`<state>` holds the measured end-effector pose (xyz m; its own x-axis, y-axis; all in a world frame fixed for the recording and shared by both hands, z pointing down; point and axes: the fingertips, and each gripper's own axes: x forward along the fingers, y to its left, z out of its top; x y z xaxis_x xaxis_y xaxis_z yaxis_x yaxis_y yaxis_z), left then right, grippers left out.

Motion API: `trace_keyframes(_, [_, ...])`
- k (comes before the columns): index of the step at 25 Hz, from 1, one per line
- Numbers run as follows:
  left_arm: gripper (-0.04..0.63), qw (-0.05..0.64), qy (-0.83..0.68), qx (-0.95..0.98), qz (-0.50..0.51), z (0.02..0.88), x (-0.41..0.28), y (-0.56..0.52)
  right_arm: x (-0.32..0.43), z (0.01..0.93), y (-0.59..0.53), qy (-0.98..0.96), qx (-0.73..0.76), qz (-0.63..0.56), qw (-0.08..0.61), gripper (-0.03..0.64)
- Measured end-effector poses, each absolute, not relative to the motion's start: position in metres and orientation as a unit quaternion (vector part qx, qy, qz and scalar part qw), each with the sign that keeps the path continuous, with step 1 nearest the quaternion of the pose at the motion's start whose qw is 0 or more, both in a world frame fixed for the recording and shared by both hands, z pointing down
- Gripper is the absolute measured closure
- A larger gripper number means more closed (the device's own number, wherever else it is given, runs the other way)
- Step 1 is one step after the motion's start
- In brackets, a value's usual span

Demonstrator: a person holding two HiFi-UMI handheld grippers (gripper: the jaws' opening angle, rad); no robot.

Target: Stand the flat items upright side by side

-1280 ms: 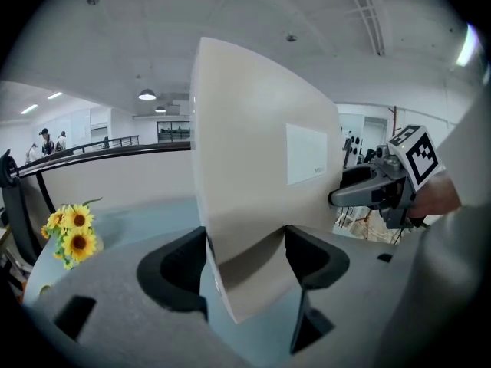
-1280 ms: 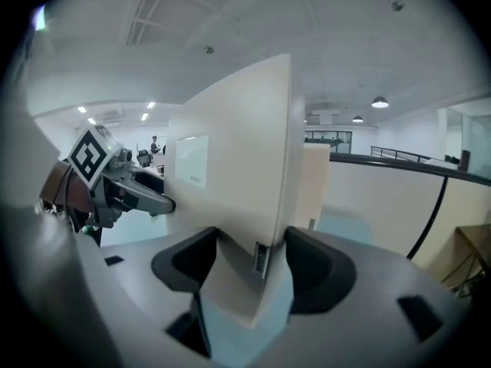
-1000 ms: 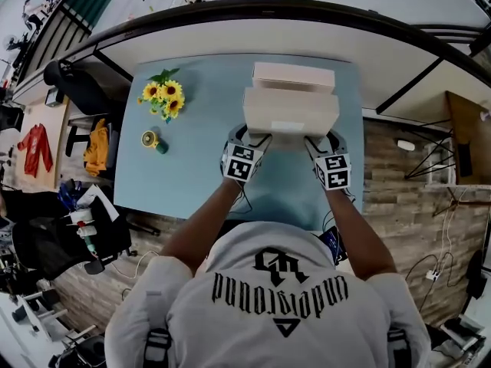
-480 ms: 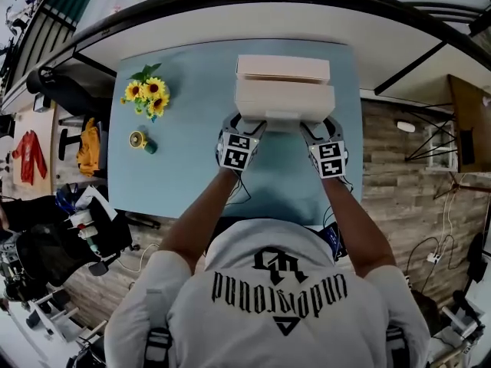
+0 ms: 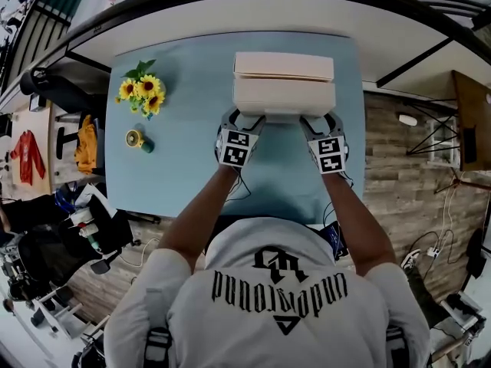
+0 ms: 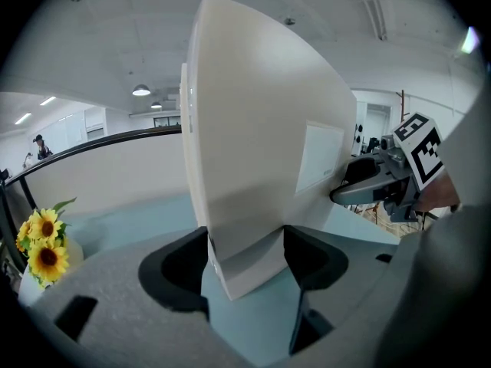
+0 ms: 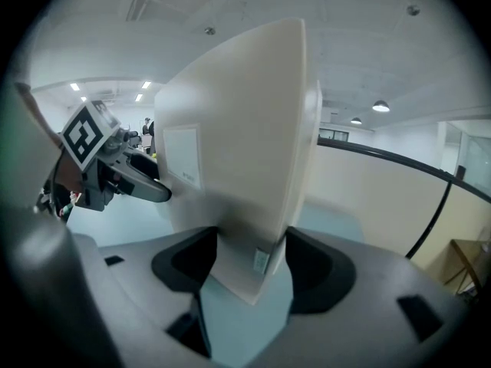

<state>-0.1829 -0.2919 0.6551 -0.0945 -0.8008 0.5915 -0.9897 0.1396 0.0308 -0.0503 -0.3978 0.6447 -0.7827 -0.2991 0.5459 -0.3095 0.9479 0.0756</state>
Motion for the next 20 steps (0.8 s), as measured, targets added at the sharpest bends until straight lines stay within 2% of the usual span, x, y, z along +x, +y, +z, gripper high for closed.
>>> trace_keyframes(20, [0.265, 0.221, -0.722, 0.627, 0.193, 0.664, -0.196, -0.301, -0.062, 0.645, -0.404, -0.946, 0.161, -0.001, 0.283, 0.316])
